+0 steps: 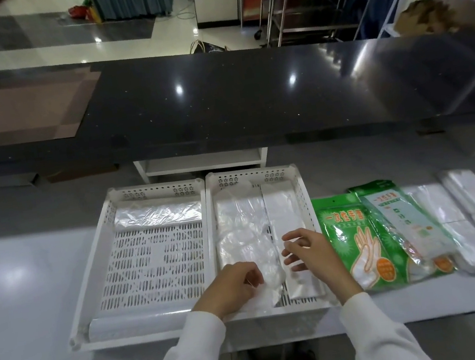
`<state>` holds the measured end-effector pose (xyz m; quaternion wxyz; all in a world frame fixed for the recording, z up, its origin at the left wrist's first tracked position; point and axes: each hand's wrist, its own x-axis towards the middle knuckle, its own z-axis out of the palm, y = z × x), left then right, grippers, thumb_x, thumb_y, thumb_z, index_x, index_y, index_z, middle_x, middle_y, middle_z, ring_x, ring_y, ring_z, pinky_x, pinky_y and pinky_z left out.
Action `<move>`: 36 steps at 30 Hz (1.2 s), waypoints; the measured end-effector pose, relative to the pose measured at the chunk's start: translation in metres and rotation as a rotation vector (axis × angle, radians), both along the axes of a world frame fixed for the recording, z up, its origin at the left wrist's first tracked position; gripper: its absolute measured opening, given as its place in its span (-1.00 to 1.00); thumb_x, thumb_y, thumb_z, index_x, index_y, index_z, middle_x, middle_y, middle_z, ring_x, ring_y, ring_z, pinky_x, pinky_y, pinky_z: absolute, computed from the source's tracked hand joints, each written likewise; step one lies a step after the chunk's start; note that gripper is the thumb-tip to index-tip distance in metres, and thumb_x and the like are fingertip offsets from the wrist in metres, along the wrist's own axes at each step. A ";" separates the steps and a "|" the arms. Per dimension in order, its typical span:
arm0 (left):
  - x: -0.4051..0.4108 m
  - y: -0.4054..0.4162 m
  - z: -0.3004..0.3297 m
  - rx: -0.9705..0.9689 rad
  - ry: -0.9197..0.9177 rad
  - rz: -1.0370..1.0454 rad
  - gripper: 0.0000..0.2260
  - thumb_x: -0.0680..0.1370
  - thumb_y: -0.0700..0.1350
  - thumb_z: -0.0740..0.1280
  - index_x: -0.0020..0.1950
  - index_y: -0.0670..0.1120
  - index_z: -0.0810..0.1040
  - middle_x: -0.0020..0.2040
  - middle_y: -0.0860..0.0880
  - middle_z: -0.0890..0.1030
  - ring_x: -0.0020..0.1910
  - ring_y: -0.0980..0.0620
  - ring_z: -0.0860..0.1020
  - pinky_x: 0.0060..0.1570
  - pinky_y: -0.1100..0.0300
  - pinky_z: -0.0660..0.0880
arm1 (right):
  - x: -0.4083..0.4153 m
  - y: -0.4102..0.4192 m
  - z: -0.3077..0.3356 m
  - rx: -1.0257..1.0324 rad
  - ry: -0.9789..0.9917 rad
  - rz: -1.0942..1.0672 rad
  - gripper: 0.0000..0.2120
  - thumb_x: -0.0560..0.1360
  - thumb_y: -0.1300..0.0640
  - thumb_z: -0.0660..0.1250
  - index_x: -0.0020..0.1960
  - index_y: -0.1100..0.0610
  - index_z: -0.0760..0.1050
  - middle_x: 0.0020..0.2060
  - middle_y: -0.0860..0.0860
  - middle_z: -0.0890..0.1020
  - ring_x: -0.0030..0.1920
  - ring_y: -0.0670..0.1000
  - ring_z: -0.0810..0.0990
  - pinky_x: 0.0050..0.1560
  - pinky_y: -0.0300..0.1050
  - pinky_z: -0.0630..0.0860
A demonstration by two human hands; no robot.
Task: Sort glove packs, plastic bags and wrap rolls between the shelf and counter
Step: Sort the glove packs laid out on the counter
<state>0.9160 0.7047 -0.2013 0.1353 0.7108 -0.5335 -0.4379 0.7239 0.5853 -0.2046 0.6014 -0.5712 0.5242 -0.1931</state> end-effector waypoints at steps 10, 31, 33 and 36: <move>0.006 0.006 0.000 -0.019 0.027 -0.109 -0.95 0.52 -0.11 0.51 -0.09 0.05 0.74 -0.14 0.18 0.71 -0.11 0.27 0.64 -0.12 0.44 0.52 | -0.012 0.011 -0.006 0.000 -0.044 -0.020 -0.86 0.65 0.25 0.34 0.08 0.08 0.65 -0.19 0.11 0.75 -0.23 0.06 0.74 -0.23 -0.06 0.69; -0.006 -0.007 0.022 -0.019 0.023 0.033 -0.78 0.68 0.06 0.29 0.06 0.03 0.70 -0.04 0.12 0.71 -0.03 0.10 0.66 0.08 0.14 0.58 | -0.024 0.014 0.009 0.005 -0.062 -0.054 -0.87 0.66 0.25 0.32 0.11 0.12 0.64 -0.14 0.13 0.76 -0.20 0.06 0.73 -0.21 -0.09 0.68; -0.008 -0.010 0.021 -0.072 0.044 0.070 -0.82 0.67 0.05 0.32 0.05 0.05 0.70 -0.04 0.14 0.70 -0.03 0.16 0.64 0.08 0.16 0.58 | -0.028 0.013 0.012 0.011 -0.074 -0.077 -0.87 0.66 0.25 0.32 0.11 0.12 0.64 -0.16 0.10 0.76 -0.20 0.05 0.73 -0.20 -0.07 0.67; -0.014 -0.017 0.019 -0.174 0.055 0.111 -0.87 0.66 0.02 0.34 0.06 0.09 0.69 -0.04 0.21 0.69 -0.04 0.26 0.62 0.02 0.29 0.54 | -0.037 0.010 0.015 0.008 -0.089 -0.115 -0.86 0.66 0.25 0.32 0.11 0.13 0.65 -0.16 0.09 0.76 -0.20 0.05 0.73 -0.17 -0.03 0.67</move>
